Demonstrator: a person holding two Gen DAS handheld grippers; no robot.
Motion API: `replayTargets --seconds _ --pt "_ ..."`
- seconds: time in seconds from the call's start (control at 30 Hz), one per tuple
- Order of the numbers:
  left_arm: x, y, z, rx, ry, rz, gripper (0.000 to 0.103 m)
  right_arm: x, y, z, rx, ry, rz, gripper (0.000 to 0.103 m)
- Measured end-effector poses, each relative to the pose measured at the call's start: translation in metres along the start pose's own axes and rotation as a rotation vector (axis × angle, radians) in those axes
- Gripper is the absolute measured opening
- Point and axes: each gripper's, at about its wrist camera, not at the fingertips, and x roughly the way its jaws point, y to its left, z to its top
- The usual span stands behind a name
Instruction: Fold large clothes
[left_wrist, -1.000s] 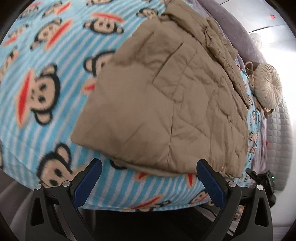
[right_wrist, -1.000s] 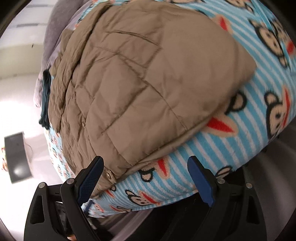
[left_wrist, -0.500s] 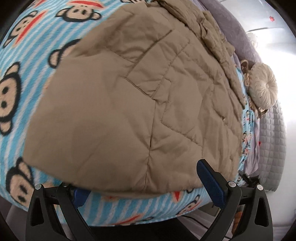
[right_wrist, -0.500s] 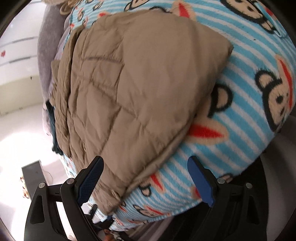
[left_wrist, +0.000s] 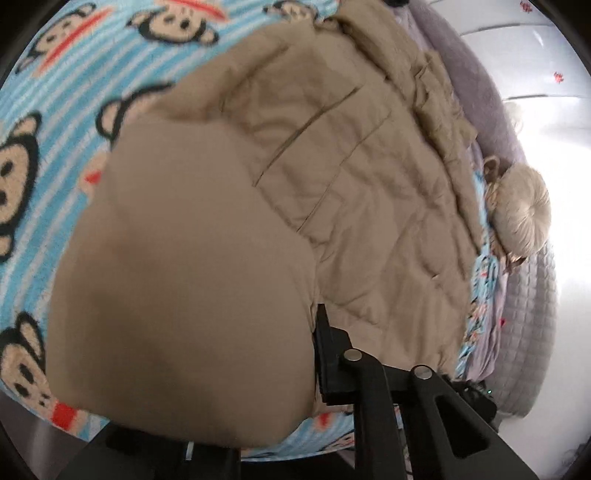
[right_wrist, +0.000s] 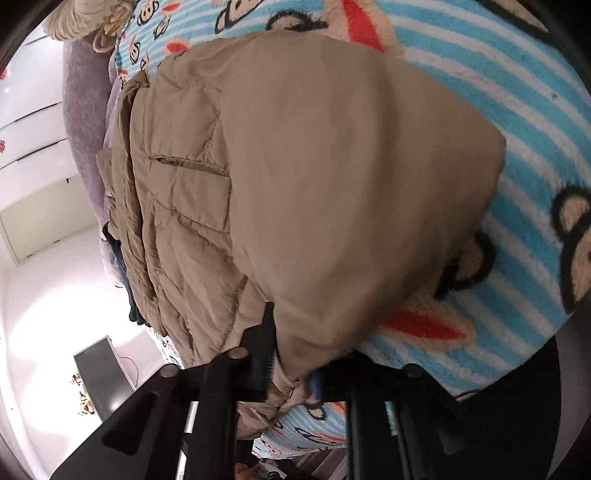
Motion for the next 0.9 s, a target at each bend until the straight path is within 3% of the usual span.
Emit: replayTargets --seconds 0.23,0.67,0.73,0.9 --pt "-0.050 -0.056 0.027 0.104 -0.115 -0.066 0.018 -0.011 0.058 0.003 -0.206 0.023 -0.042 0.009" --pt "-0.109 -0.193 0.106 0.243 -0.401 -0.088 0.018 -0.045 0.232 0.051 -0.627 0.017 0.010 0.008" --pt "-0.110 -0.208 0.119 0.265 -0.422 -0.067 0.018 -0.044 0.256 0.060 -0.683 0.019 0.012 0.008" --pt "-0.094 -0.232 0.162 0.292 -0.388 0.007 0.018 -0.026 0.310 0.081 -0.742 0.022 -0.007 0.008"
